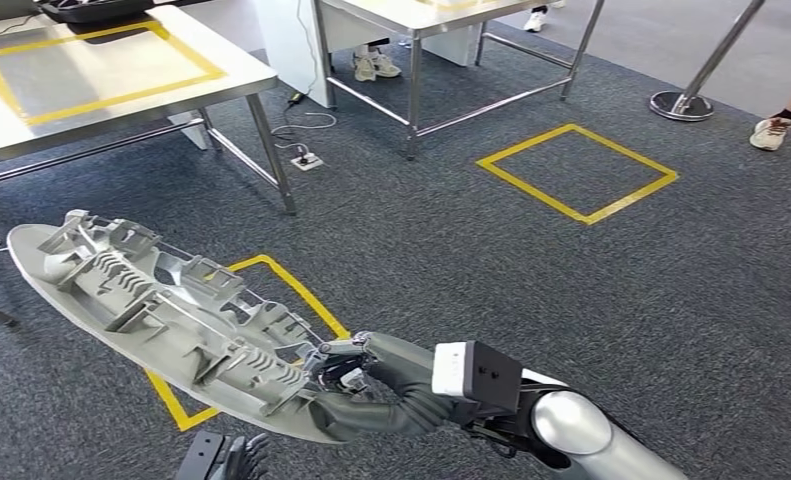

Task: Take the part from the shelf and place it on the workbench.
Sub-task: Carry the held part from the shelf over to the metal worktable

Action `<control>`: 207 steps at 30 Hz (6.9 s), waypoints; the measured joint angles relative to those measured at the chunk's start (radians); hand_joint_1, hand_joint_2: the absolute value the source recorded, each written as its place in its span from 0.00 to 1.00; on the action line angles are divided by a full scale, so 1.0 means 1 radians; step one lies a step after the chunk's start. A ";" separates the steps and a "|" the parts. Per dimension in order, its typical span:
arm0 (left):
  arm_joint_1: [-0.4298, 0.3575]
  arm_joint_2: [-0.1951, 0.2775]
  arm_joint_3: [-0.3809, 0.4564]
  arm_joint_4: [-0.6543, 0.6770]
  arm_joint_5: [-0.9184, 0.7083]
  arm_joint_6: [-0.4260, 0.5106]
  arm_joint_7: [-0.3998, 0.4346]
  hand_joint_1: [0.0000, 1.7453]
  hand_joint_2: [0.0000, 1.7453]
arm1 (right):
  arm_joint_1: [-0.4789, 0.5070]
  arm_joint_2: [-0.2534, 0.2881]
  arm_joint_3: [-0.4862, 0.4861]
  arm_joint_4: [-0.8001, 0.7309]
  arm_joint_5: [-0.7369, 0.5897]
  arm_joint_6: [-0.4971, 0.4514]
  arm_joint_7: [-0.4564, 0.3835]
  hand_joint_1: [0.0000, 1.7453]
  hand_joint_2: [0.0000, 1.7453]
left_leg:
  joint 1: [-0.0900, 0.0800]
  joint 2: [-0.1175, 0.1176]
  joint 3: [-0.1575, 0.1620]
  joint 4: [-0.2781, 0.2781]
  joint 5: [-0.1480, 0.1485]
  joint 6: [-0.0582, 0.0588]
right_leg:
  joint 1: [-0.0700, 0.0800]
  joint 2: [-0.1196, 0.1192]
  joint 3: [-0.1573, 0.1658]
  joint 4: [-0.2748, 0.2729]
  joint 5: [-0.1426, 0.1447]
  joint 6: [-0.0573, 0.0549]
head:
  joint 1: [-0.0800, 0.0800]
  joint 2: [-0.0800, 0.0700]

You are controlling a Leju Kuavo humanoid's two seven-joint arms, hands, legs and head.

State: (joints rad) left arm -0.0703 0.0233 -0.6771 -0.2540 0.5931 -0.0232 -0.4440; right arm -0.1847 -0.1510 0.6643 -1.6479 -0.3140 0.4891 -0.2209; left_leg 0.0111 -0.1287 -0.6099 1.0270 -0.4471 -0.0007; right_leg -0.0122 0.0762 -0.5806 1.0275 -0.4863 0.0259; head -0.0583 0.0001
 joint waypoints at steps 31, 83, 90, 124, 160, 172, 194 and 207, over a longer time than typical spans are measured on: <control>0.019 0.003 0.005 0.006 0.059 0.016 -0.003 0.00 0.00 | 0.007 0.006 -0.014 0.021 -0.021 0.035 0.015 1.00 1.00 | 0.001 -0.002 -0.009 0.000 0.009 -0.001 | -0.001 -0.006 0.012 -0.002 -0.008 0.003 | 0.002 0.000; 0.031 0.026 0.034 0.026 0.069 0.025 -0.044 0.00 0.00 | -0.021 0.058 0.040 0.090 0.023 0.020 0.005 1.00 1.00 | -0.002 0.091 0.004 -0.008 0.000 -0.010 | 0.007 -0.072 -0.001 -0.002 0.002 -0.015 | -0.001 0.000; 0.030 0.026 0.034 0.020 0.065 0.029 -0.044 0.00 0.00 | -0.025 0.058 0.040 0.090 0.030 0.013 0.008 1.00 1.00 | -0.003 0.091 0.003 -0.006 0.000 -0.010 | 0.007 -0.072 -0.001 -0.002 0.002 -0.014 | -0.001 0.000; 0.030 0.025 0.042 0.003 0.064 0.035 -0.044 0.00 0.00 | -0.024 0.059 0.034 0.094 -0.040 0.033 0.040 1.00 1.00 | -0.002 0.091 0.003 -0.006 0.000 -0.010 | 0.007 -0.072 -0.001 -0.002 0.002 -0.014 | -0.001 0.000; 0.027 0.023 0.043 -0.002 0.016 0.025 -0.048 0.00 0.00 | 0.059 0.056 -0.038 0.030 0.027 -0.018 0.021 1.00 1.00 | 0.008 0.097 0.012 -0.022 0.002 0.022 | -0.003 -0.072 -0.105 0.225 -0.121 0.022 | 0.002 0.000; 0.021 0.024 0.042 -0.005 0.011 0.018 -0.040 0.00 0.00 | 0.077 0.050 -0.047 0.012 0.041 -0.019 0.029 1.00 1.00 | 0.022 0.104 -0.001 0.033 -0.040 -0.049 | -0.015 -0.068 0.007 0.004 -0.013 -0.018 | -0.002 0.000; 0.009 0.029 0.052 -0.004 0.024 0.007 -0.026 0.00 0.00 | 0.007 0.052 -0.056 0.055 0.064 -0.034 0.000 1.00 1.00 | -0.002 0.113 0.055 -0.003 -0.053 0.024 | 0.001 -0.078 -0.115 0.208 -0.071 0.015 | 0.001 0.000; 0.025 0.011 0.060 0.009 0.023 0.002 -0.036 0.00 0.00 | 0.014 0.053 -0.070 0.067 0.067 -0.041 0.004 1.00 1.00 | -0.001 0.117 -0.082 0.271 -0.167 -0.029 | 0.003 -0.076 0.020 -0.004 -0.009 -0.044 | -0.003 0.000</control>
State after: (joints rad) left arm -0.0454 0.0347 -0.6167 -0.2453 0.6165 -0.0214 -0.4802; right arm -0.1712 -0.0980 0.5945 -1.5811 -0.2471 0.4476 -0.2172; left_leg 0.0105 -0.0116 -0.6922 1.2985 -0.6140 -0.0296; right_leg -0.0088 -0.0001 -0.5610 1.0233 -0.4954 -0.0180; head -0.0616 0.0001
